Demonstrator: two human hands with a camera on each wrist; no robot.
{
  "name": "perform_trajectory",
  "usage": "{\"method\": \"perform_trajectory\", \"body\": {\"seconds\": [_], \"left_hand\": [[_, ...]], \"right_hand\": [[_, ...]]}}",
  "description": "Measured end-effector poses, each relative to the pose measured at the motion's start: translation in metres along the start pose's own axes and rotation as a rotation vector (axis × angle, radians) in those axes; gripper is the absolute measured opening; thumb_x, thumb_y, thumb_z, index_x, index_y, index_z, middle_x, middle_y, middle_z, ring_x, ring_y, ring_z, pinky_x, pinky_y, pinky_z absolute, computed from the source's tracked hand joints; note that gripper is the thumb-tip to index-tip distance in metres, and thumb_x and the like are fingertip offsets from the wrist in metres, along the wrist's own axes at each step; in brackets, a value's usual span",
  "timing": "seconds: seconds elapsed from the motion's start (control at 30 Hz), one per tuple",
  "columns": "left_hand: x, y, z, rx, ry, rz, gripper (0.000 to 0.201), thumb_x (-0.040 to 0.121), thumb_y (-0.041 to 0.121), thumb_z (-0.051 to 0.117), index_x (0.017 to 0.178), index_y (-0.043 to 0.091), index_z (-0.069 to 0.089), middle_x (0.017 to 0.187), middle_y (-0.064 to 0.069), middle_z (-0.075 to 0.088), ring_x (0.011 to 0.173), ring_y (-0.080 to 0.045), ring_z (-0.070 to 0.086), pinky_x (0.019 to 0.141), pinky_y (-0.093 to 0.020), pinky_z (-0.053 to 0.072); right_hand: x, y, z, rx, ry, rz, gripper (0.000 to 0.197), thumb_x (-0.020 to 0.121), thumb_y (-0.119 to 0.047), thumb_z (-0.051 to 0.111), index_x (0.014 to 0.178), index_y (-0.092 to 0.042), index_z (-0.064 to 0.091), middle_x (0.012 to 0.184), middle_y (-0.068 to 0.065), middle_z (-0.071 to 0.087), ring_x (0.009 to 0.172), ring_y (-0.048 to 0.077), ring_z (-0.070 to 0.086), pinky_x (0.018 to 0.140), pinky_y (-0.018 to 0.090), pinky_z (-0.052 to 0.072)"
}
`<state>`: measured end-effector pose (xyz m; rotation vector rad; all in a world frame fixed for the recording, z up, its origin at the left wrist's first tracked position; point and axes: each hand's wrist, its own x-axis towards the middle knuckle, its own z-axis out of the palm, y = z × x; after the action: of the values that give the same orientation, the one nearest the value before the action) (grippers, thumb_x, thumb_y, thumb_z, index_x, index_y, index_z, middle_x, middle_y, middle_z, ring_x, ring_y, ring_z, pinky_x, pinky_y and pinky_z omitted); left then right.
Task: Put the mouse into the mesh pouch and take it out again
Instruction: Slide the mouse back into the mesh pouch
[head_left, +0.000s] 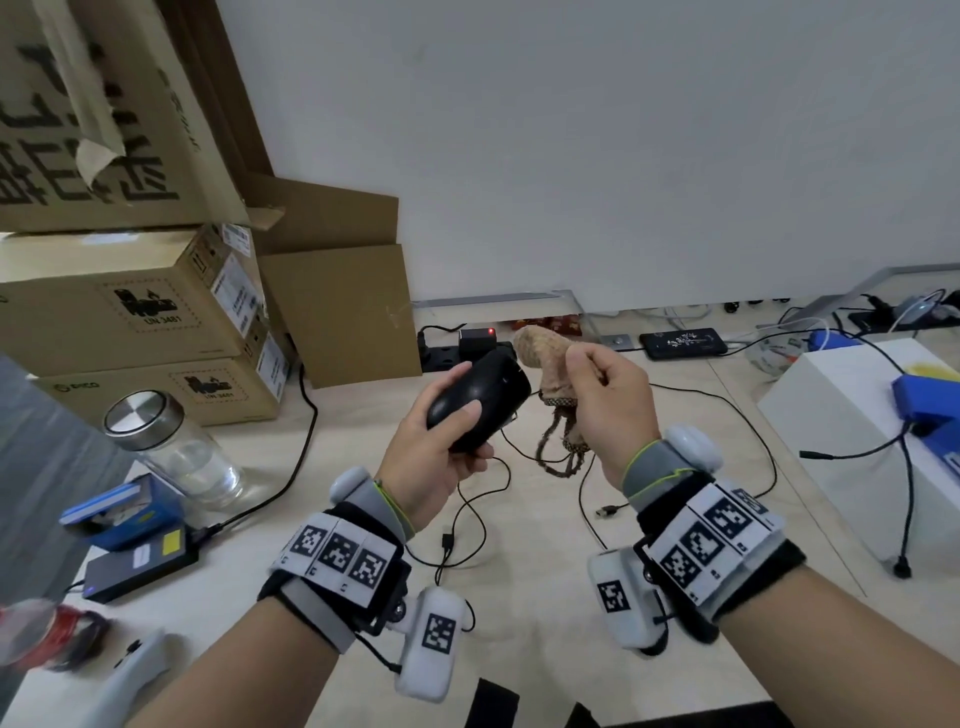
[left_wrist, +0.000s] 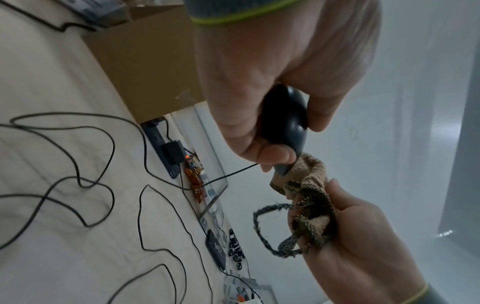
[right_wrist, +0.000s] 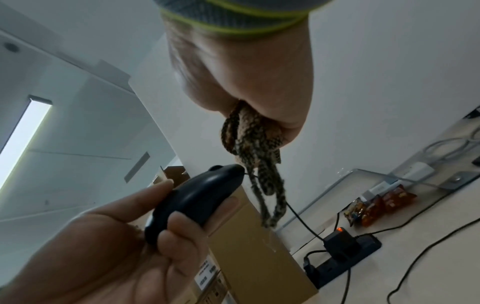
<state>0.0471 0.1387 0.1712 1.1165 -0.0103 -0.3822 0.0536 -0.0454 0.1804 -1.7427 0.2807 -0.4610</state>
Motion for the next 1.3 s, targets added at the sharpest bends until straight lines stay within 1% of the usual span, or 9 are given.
{"method": "perform_trajectory", "body": {"seconds": [0.23, 0.3, 0.4, 0.63, 0.77, 0.93, 1.03, 1.17, 1.3], "left_hand": [[0.007, -0.002, 0.004, -0.145, -0.008, -0.059, 0.041, 0.101, 0.037, 0.038, 0.137, 0.022, 0.049, 0.105, -0.018, 0.063, 0.065, -0.024, 0.058, 0.058, -0.029, 0.047], [0.010, -0.003, 0.005, -0.117, 0.001, -0.062, 0.046, 0.102, 0.041, 0.033, 0.135, 0.014, 0.051, 0.102, -0.013, 0.066, 0.077, -0.024, 0.065, 0.067, -0.031, 0.052], [0.011, -0.006, 0.004, -0.065, -0.005, -0.068, 0.052, 0.103, 0.045, 0.028, 0.132, 0.009, 0.052, 0.107, -0.013, 0.067, 0.095, -0.023, 0.066, 0.083, -0.038, 0.049], [0.004, -0.002, 0.005, -0.004, -0.029, -0.074, 0.031, 0.102, 0.024, 0.033, 0.121, 0.028, 0.056, 0.087, -0.006, 0.071, 0.063, -0.028, 0.059, 0.057, -0.031, 0.034], [0.007, -0.006, 0.005, -0.086, -0.024, -0.081, 0.031, 0.099, 0.024, 0.035, 0.123, 0.026, 0.055, 0.101, -0.008, 0.070, 0.077, -0.026, 0.064, 0.064, -0.034, 0.042], [0.009, -0.006, 0.003, -0.184, -0.006, -0.129, 0.055, 0.103, 0.043, 0.023, 0.126, 0.007, 0.057, 0.113, -0.013, 0.069, 0.106, -0.025, 0.065, 0.090, -0.038, 0.049], [0.007, -0.004, 0.005, -0.087, -0.050, -0.094, 0.056, 0.094, 0.058, 0.026, 0.109, 0.021, 0.064, 0.099, -0.012, 0.066, 0.083, -0.027, 0.058, 0.069, -0.035, 0.040], [0.010, -0.005, 0.008, -0.017, 0.001, -0.061, 0.066, 0.093, 0.065, 0.019, 0.116, 0.023, 0.064, 0.089, -0.011, 0.067, 0.060, -0.023, 0.054, 0.054, -0.028, 0.030], [0.015, -0.007, 0.006, -0.040, 0.038, -0.099, 0.076, 0.092, 0.068, 0.016, 0.126, 0.016, 0.059, 0.111, -0.016, 0.069, 0.096, -0.032, 0.067, 0.081, -0.042, 0.051]], "right_hand": [[-0.028, -0.001, 0.018, -0.248, -0.222, -0.369, 0.039, 0.091, -0.022, 0.047, 0.124, -0.011, 0.064, 0.118, 0.006, 0.056, 0.110, 0.004, 0.049, 0.098, 0.021, 0.042], [-0.043, 0.003, 0.022, -0.337, -0.285, -0.554, 0.037, 0.091, -0.022, 0.051, 0.124, -0.012, 0.064, 0.120, 0.011, 0.052, 0.109, 0.016, 0.054, 0.095, 0.027, 0.046], [-0.050, 0.006, 0.022, -0.336, -0.375, -0.676, 0.029, 0.088, -0.021, 0.062, 0.116, -0.018, 0.069, 0.116, 0.006, 0.053, 0.095, 0.006, 0.053, 0.086, 0.014, 0.044], [-0.010, 0.012, 0.021, -0.302, -0.137, -0.287, 0.028, 0.087, -0.033, 0.063, 0.112, -0.025, 0.071, 0.107, 0.003, 0.062, 0.093, -0.003, 0.048, 0.082, 0.000, 0.034], [-0.028, 0.005, 0.031, -0.359, -0.131, -0.304, 0.031, 0.089, -0.034, 0.061, 0.117, -0.025, 0.068, 0.103, -0.002, 0.054, 0.087, 0.007, 0.054, 0.081, 0.022, 0.047], [-0.052, 0.001, 0.032, -0.350, -0.306, -0.574, 0.038, 0.083, -0.040, 0.062, 0.117, -0.025, 0.067, 0.099, -0.003, 0.048, 0.083, 0.011, 0.055, 0.069, 0.025, 0.050], [-0.031, 0.010, 0.023, -0.358, -0.249, -0.574, 0.038, 0.083, -0.045, 0.060, 0.111, -0.021, 0.070, 0.092, -0.001, 0.049, 0.077, 0.009, 0.051, 0.067, 0.023, 0.047], [-0.009, 0.009, 0.028, -0.346, -0.101, -0.270, 0.034, 0.087, -0.044, 0.054, 0.093, -0.016, 0.071, 0.082, 0.004, 0.061, 0.082, 0.015, 0.052, 0.077, 0.033, 0.045], [-0.039, 0.001, 0.035, -0.389, -0.145, -0.357, 0.033, 0.090, -0.046, 0.052, 0.113, -0.028, 0.068, 0.093, -0.005, 0.048, 0.076, 0.011, 0.052, 0.070, 0.026, 0.046]]}}
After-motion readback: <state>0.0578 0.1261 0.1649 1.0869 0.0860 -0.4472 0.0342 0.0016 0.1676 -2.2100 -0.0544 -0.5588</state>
